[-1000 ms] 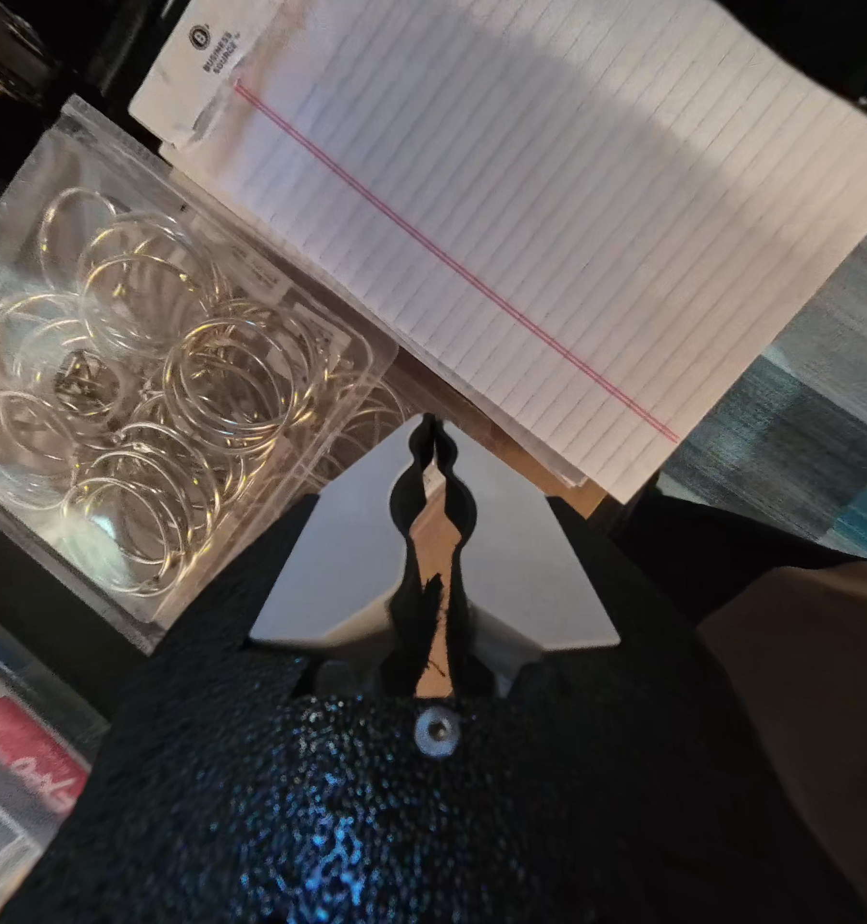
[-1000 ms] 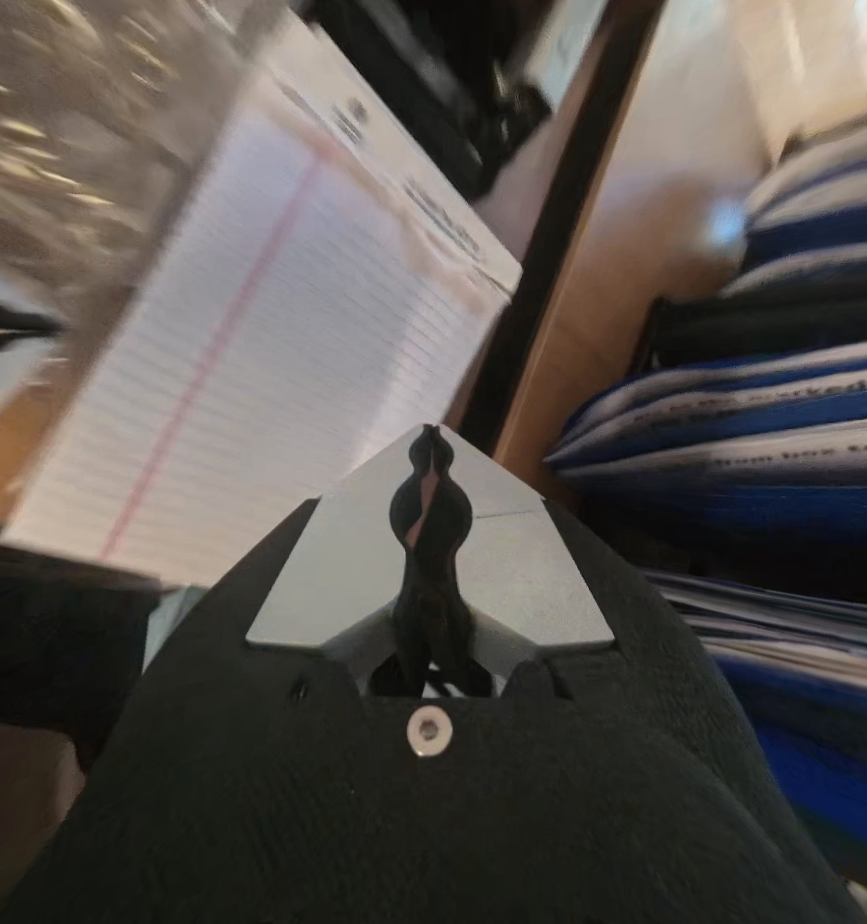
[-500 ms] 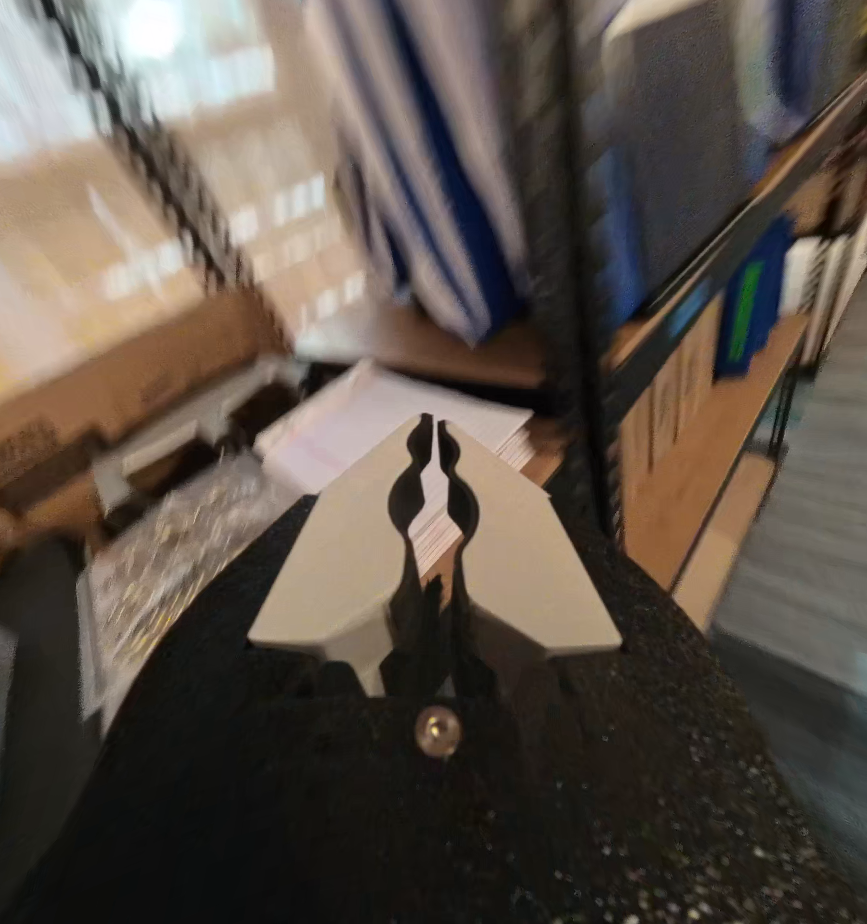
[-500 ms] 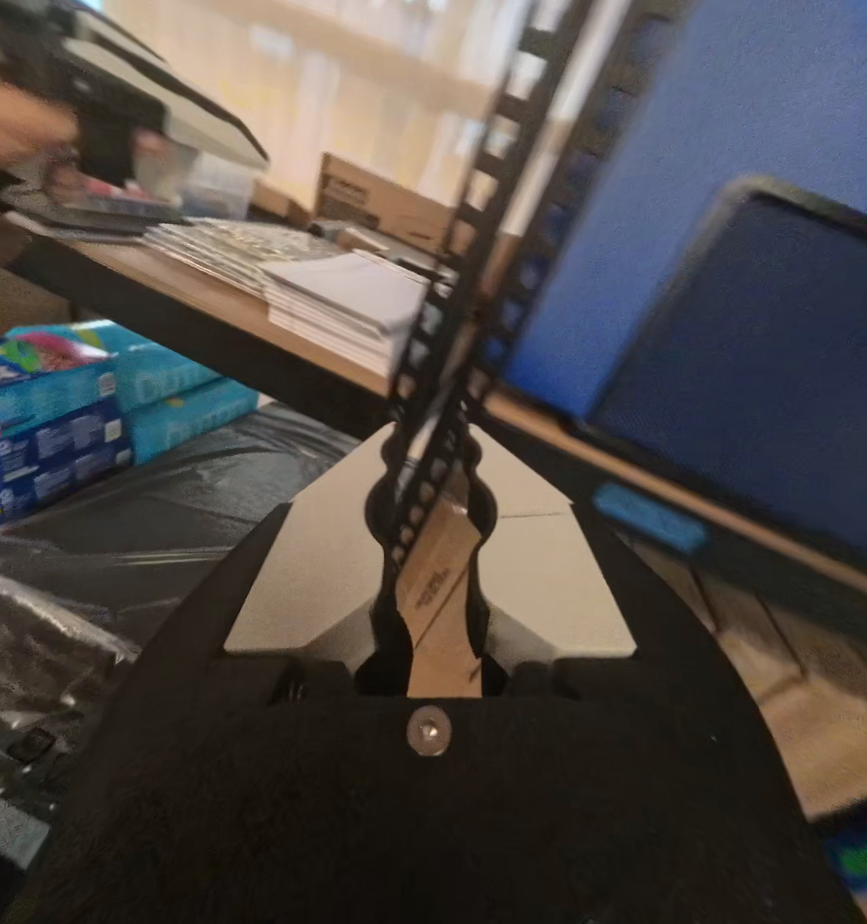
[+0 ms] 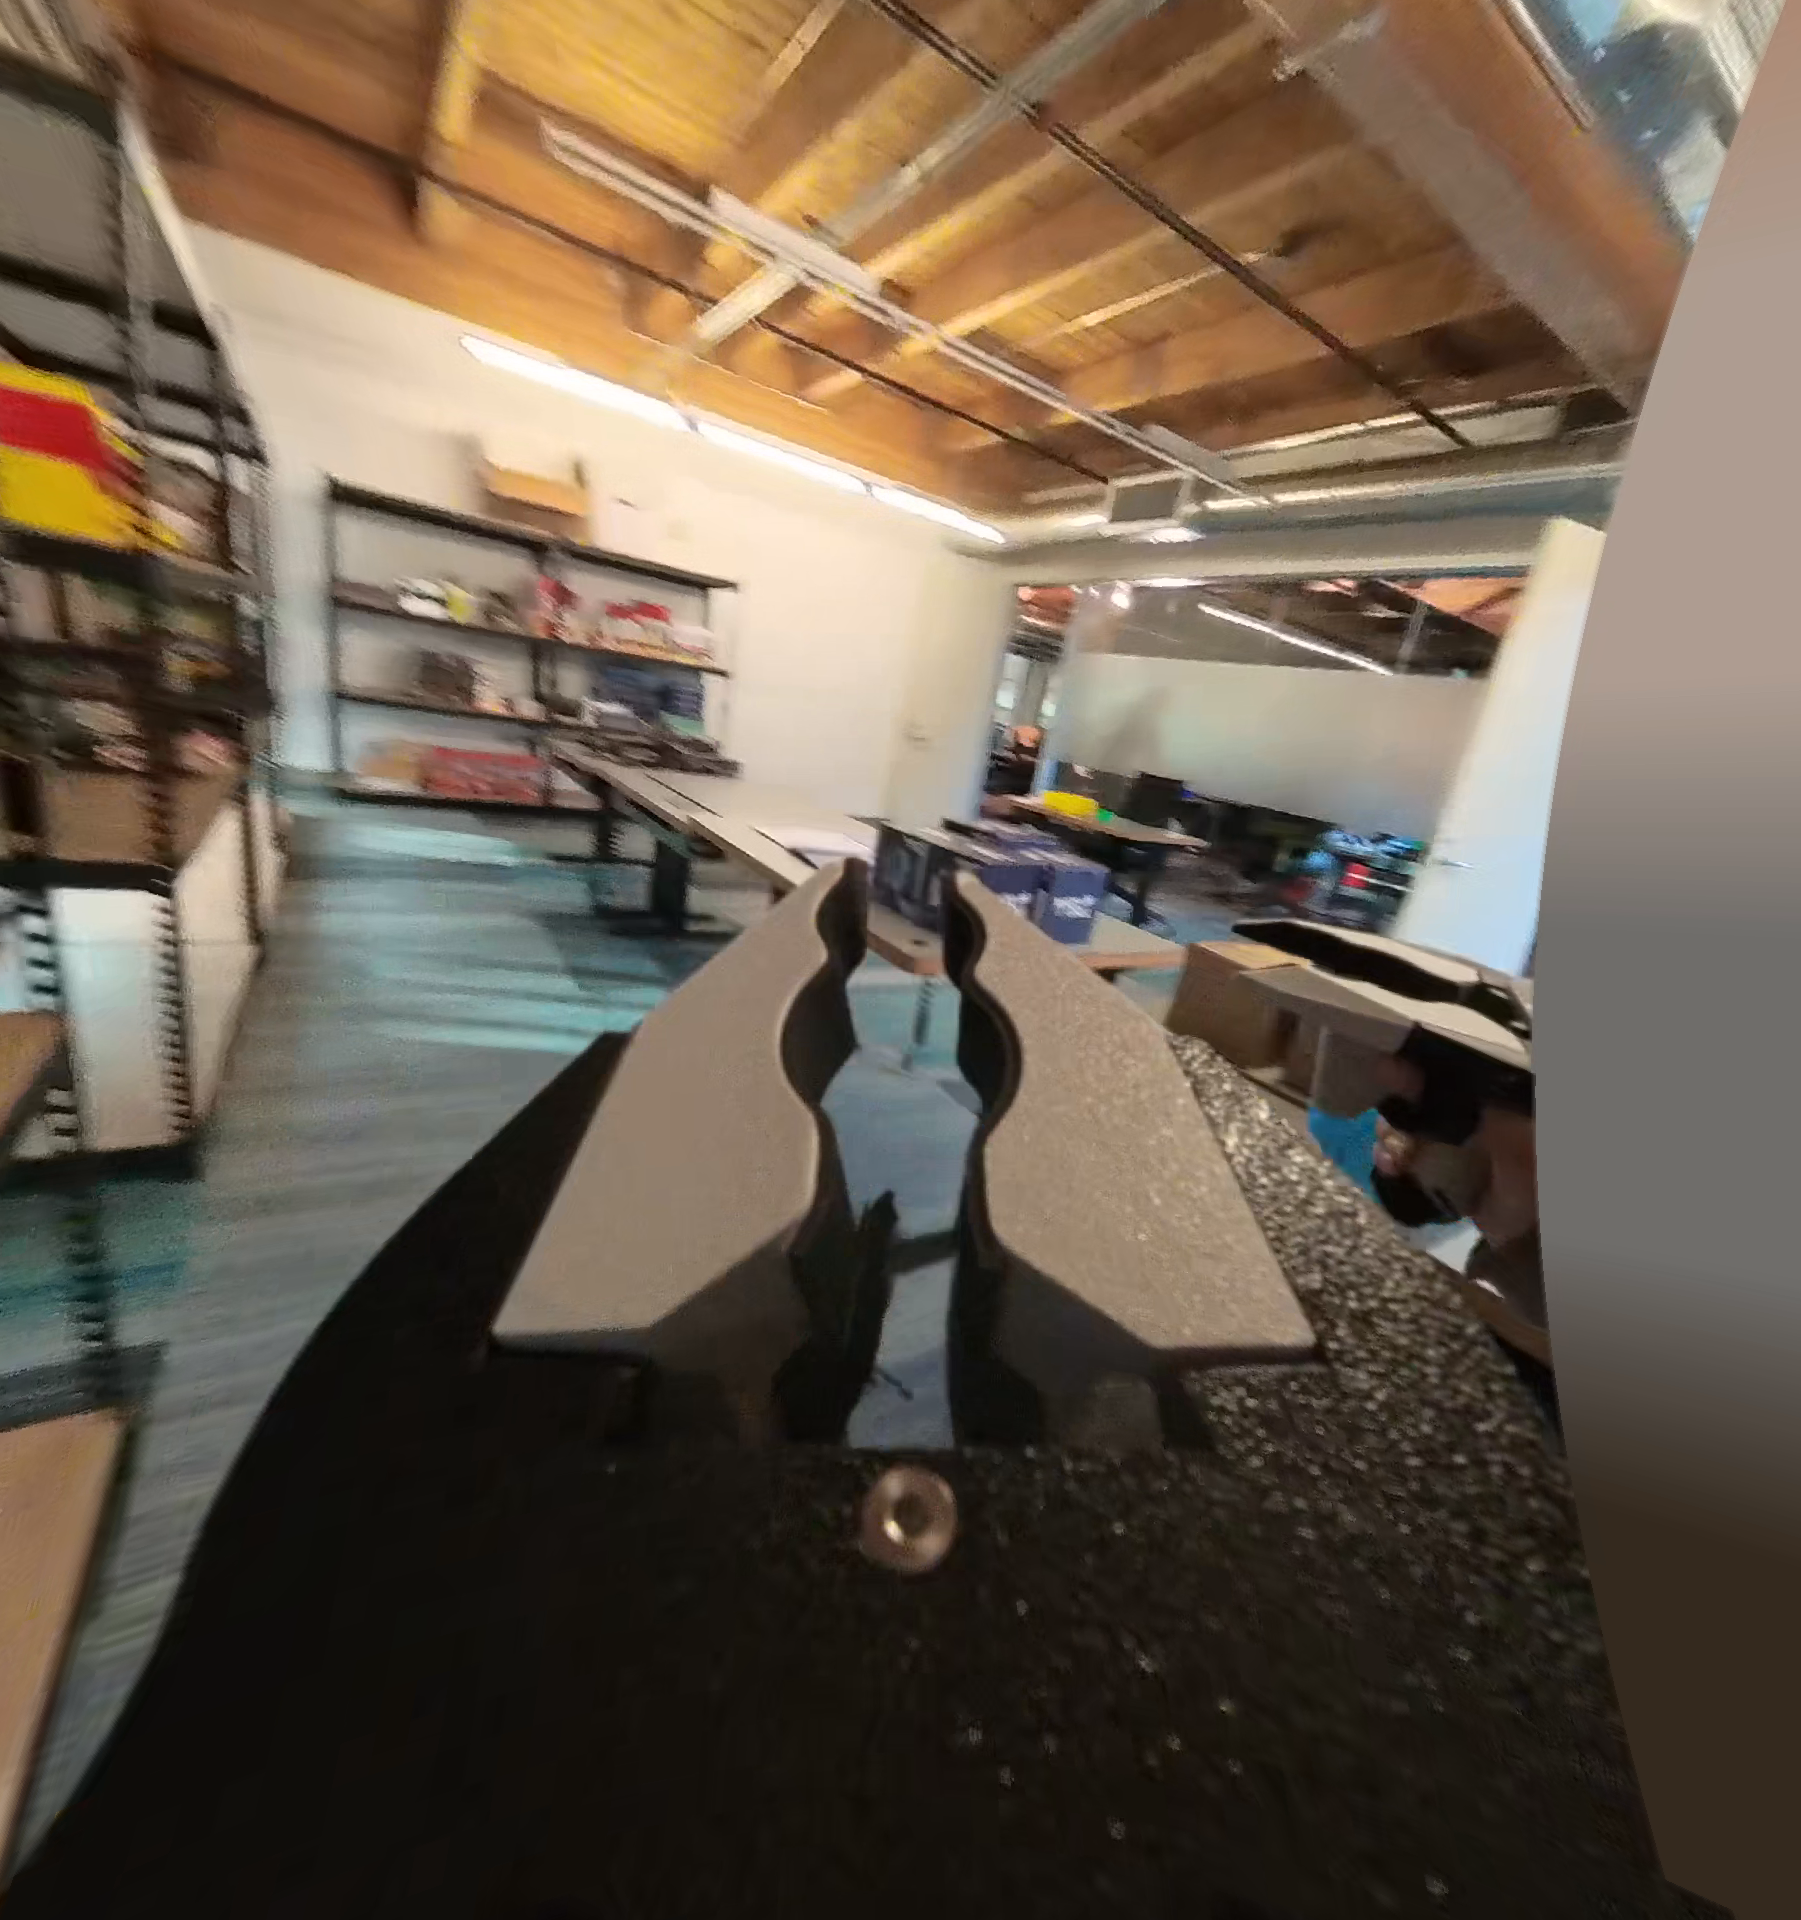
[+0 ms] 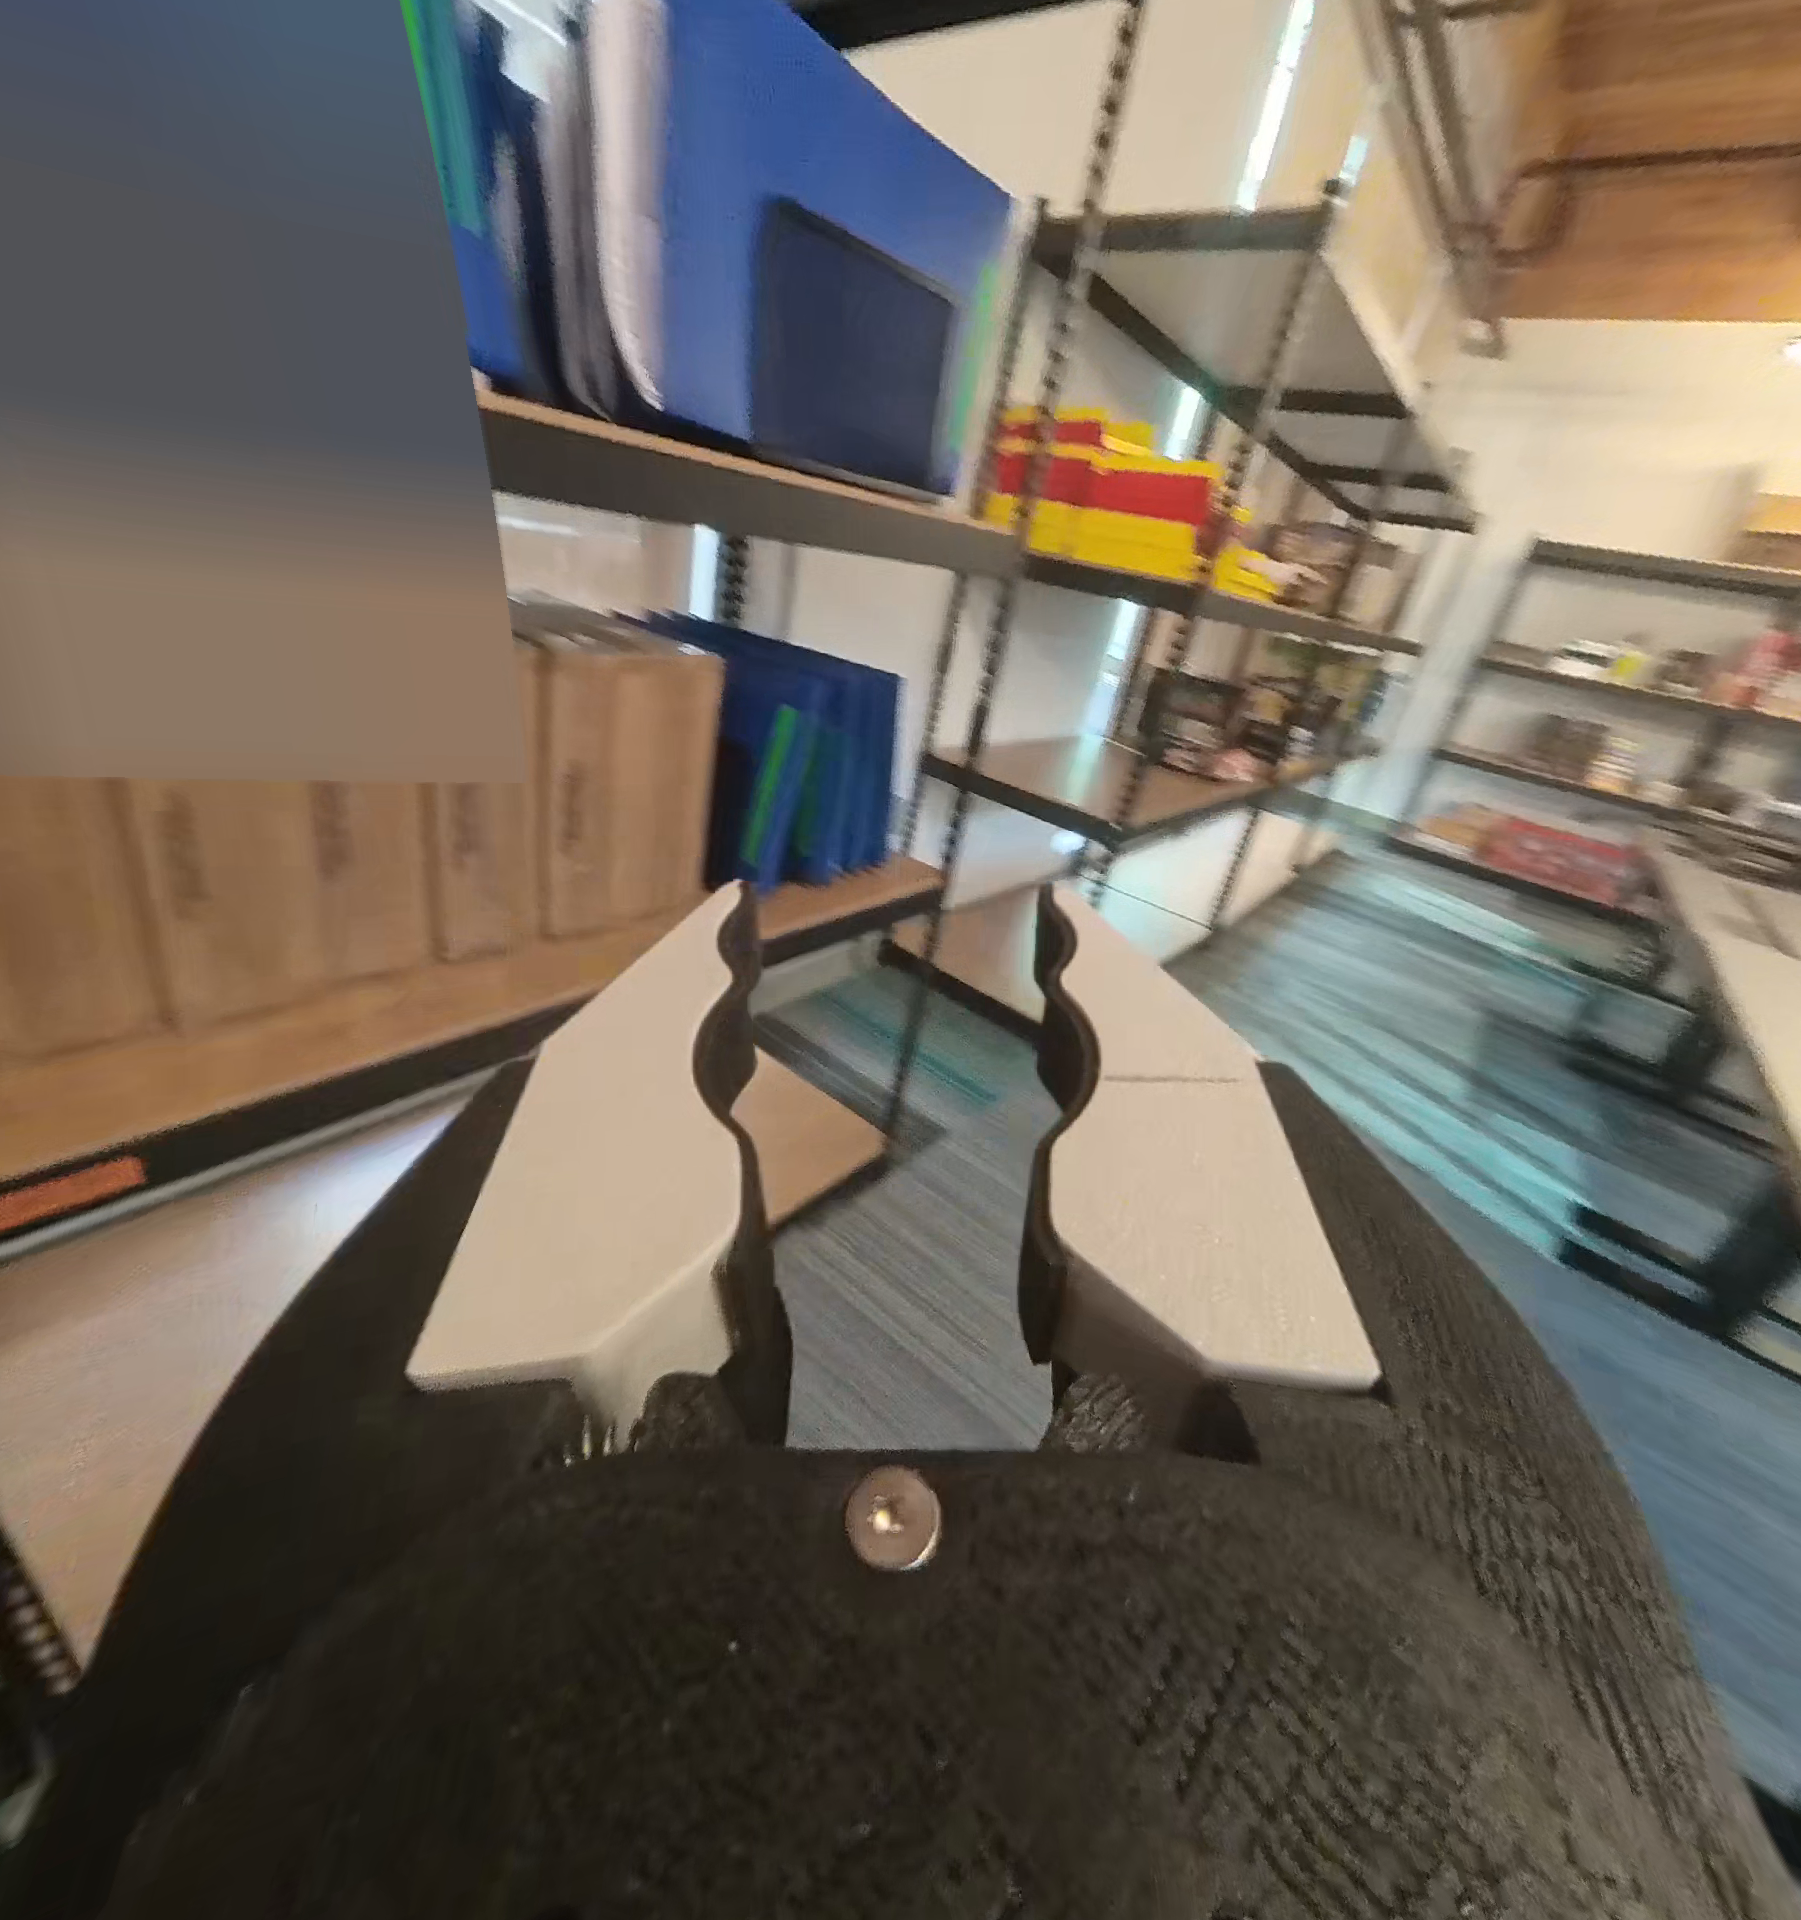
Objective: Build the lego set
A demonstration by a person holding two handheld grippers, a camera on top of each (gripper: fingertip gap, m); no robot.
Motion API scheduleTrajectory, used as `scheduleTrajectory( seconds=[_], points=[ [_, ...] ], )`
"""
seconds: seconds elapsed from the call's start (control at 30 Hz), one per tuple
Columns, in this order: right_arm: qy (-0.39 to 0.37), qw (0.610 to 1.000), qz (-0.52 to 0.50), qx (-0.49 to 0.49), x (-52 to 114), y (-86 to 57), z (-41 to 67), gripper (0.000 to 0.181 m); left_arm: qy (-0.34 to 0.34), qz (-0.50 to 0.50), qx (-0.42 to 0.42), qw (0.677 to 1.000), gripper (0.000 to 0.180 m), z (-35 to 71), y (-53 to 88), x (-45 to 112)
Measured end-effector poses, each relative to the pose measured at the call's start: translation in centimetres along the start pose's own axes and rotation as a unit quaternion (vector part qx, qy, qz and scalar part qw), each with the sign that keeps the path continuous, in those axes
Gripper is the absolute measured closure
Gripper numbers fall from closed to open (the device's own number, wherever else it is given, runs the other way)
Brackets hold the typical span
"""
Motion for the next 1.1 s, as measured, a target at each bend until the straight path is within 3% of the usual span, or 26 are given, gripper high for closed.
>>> scheduleTrajectory(
  seconds=[0.17,0.23,0.3,0.4,0.53,0.67,0.87,1.1],
  points=[
    [0.025,0.995,-0.078,-0.051,-1.5,-4.8,-2.2,0.112,0.042,-0.053,0.007,0.998,0.147,-5.1,1.5,8.7],
    [0.008,0.992,-0.109,-0.065,-0.7,-6.7,-2.9,0.093,0.040,-0.030,0.014,0.999,0.126,-7.0,3.3,12.1],
    [-0.005,0.989,-0.136,-0.060,0.9,-8.6,-4.3,0.085,0.032,0.006,0.037,0.999,0.121,-8.9,5.8,15.9],
    [0.003,0.989,-0.141,-0.042,5.2,-11.5,-7.2,0.072,0.035,0.035,0.074,0.996,0.099,-10.9,9.9,22.2],
    [-0.010,0.991,-0.131,-0.041,14.8,-18.5,-9.4,0.059,0.038,0.055,0.143,0.987,0.085,-12.1,16.4,31.0],
    [-0.030,0.994,-0.105,0.006,26.5,-26.9,-7.8,0.040,0.064,0.054,0.122,0.989,0.067,-12.6,22.1,40.7],
    [-0.054,0.984,-0.171,0.005,34.6,-40.1,-7.9,0.034,0.107,-0.012,0.085,0.991,0.034,-15.8,27.1,56.6],
    [0.016,0.960,-0.244,-0.135,40.1,-55.9,-14.6,0.036,0.135,-0.045,0.093,0.986,0.023,-23.4,32.5,74.2]
  ],
)
Point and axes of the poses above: each gripper's, where its closed fingertips meet, x out along the fingers, z out of its top, y = z × x across the jaws, the point moved 4 cm from there along -x, back along the fingers, and after that the axes turned 6 degrees about -z, right-handed, at the moved point
